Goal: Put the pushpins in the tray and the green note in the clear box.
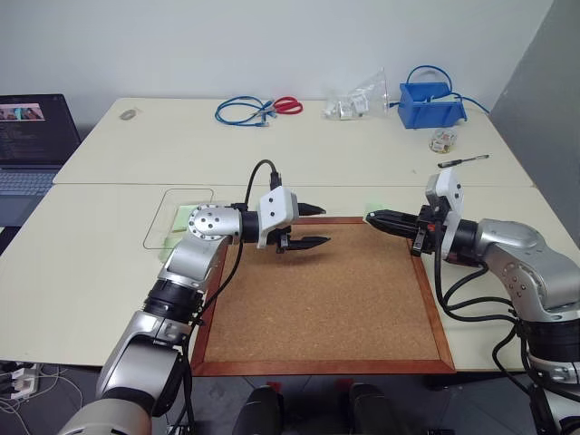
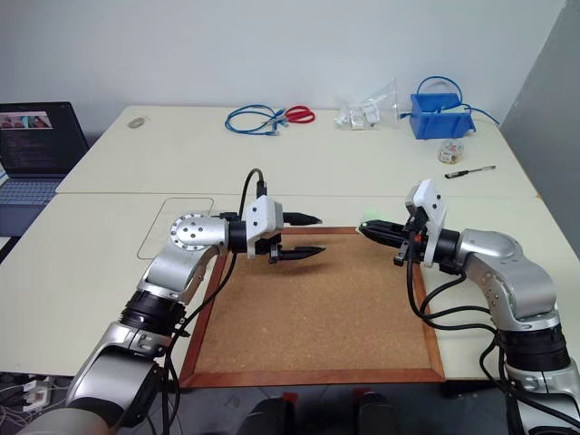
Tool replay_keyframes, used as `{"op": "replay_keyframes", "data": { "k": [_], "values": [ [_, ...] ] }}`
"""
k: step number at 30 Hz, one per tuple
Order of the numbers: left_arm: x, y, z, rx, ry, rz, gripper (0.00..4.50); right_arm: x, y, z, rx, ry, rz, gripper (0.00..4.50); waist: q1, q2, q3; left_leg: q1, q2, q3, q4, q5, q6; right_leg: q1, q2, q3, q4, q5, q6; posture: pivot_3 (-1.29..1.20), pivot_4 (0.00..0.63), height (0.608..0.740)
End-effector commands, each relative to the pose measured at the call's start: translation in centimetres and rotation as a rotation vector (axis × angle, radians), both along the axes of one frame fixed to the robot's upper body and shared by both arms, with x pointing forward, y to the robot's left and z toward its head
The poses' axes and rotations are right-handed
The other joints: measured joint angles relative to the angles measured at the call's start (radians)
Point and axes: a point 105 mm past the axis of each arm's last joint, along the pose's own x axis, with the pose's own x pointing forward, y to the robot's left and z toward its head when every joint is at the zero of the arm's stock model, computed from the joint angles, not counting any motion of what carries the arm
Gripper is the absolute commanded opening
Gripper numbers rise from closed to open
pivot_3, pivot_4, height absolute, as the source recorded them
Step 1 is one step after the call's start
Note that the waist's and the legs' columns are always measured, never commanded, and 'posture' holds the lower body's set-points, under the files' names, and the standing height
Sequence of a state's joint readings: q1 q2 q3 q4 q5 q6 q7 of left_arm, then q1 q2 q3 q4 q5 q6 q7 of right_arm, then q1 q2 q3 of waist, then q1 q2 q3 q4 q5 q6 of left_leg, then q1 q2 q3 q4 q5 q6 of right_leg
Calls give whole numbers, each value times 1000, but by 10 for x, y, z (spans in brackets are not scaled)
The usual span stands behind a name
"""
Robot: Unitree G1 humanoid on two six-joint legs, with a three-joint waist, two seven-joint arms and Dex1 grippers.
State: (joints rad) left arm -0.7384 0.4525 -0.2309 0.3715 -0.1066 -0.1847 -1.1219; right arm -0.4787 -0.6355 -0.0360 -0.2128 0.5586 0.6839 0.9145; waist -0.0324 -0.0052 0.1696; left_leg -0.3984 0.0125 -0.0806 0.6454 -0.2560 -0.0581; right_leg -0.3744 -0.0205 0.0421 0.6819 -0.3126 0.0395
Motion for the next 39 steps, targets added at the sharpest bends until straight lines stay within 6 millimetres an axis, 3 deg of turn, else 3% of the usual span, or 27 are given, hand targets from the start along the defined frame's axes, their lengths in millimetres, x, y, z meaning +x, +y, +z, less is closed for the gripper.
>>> {"op": "replay_keyframes", "data": {
  "k": [1, 5, 13, 20, 29, 30, 39],
  "values": [
    [4, -11, 22, 18, -223, -59, 3766, -6, 2, 19, 1, -50, 48, 0, 1, 0, 0, 0, 0, 0, 0, 0, 0, 0, 0, 0, 0, 0, 0, 0, 150, 740],
    [2, -18, 28, 98, -457, -143, 4455, -10, 6, 21, 3, -28, 77, 0, 2, -1, 1, 0, 0, 0, 0, 0, 0, 0, 0, 0, 0, 0, 0, 0, 150, 740],
    [1, -33, 33, 169, -737, -254, 4455, -11, 13, 26, 19, 0, 109, 0, 1, -1, 1, -1, -1, 0, 0, 0, 0, -1, -1, 0, 0, 0, 0, 0, 150, 740],
    [-3, -46, 35, 125, -775, -300, 4455, -15, 24, 25, 22, 8, 149, 0, 1, -1, 1, -2, -1, 0, 0, 0, 0, -1, -1, 0, 0, 0, 0, 0, 150, 740],
    [-5, -55, 37, 55, -680, -308, 4455, -18, 33, 25, 30, 2, 178, 0, -1, -1, 1, -1, -1, 0, 0, 0, 0, -2, 0, 0, 1, 0, 0, 0, 150, 740],
    [-5, -54, 36, 56, -668, -313, 4110, -18, 32, 25, 29, 2, 178, 0, -1, -1, 1, -1, -1, 0, 0, 0, 0, -2, 0, 0, 1, 0, 0, 0, 150, 740],
    [-8, -50, 29, 91, -638, -351, 2463, -19, 32, 25, 32, 2, 177, 0, 0, -1, 1, -1, -1, 0, 0, 0, 0, -2, 0, 0, 1, 0, 0, 0, 150, 740]
  ]
}}
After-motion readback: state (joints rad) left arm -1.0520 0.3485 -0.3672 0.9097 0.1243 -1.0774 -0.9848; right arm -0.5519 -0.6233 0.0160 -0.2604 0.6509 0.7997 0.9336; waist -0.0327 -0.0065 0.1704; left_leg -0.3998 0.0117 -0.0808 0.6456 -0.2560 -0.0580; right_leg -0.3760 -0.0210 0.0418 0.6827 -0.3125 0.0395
